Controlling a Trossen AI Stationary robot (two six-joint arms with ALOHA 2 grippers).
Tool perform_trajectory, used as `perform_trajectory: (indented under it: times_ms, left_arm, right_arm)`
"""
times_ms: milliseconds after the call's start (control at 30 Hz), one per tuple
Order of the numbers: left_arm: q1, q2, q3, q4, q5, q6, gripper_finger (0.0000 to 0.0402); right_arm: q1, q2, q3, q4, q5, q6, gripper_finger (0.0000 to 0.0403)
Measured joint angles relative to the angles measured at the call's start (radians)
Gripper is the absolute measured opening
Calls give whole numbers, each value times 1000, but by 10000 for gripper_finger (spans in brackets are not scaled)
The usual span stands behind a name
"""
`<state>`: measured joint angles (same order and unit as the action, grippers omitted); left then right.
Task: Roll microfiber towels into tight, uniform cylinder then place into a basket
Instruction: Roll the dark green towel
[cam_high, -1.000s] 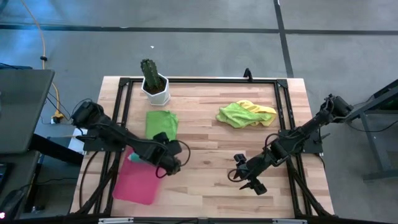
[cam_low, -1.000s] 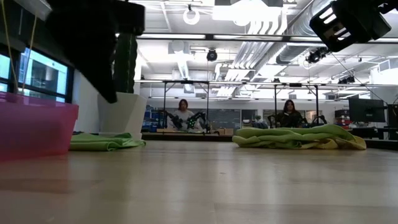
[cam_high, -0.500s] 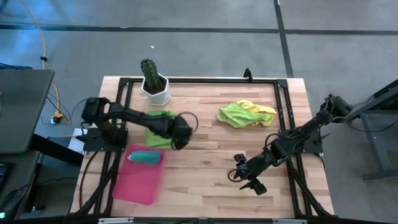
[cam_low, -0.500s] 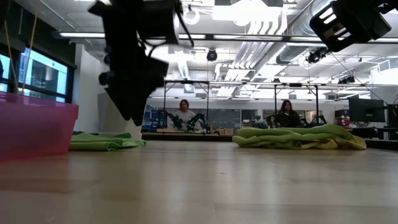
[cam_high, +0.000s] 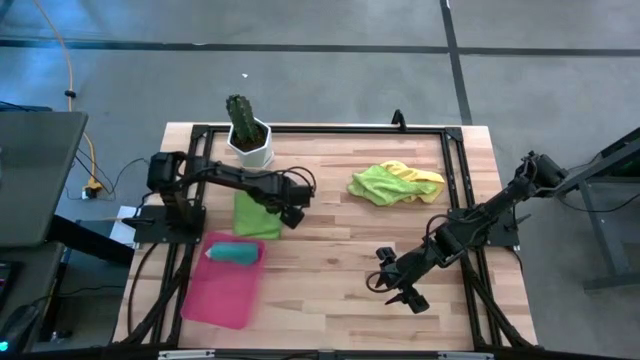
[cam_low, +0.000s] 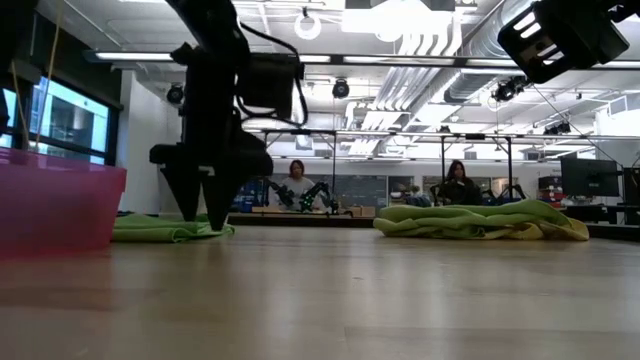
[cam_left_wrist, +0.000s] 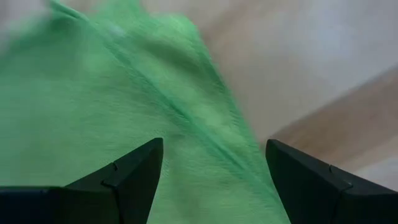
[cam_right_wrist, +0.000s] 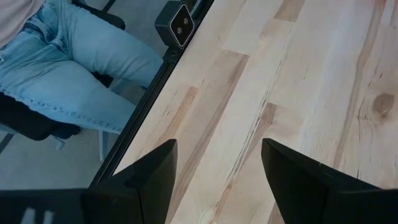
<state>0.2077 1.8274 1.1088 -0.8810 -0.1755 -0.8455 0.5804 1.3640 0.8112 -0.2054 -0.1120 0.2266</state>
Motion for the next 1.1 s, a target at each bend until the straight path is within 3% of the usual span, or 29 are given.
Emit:
perform_trajectory:
  times_ms: [200,433,600,900,1100]
  left_arm:
    - [-17,57,1,88,83,39,275]
    - [-89,65,6,192,51,28,275]
    - [-163,69,41,254,87,40,275]
    - [-302,80,72,622,103,64,275]
    - [-374,81,72,710,88,183,275]
  right_arm:
    - [0,0,0,0,0,0,227]
    - [0,0,0,0,0,0,227]
    - [0,0,0,0,0,0,227]
    - [0,0,0,0,0,0,227]
    - [0,0,0,0,0,0,227]
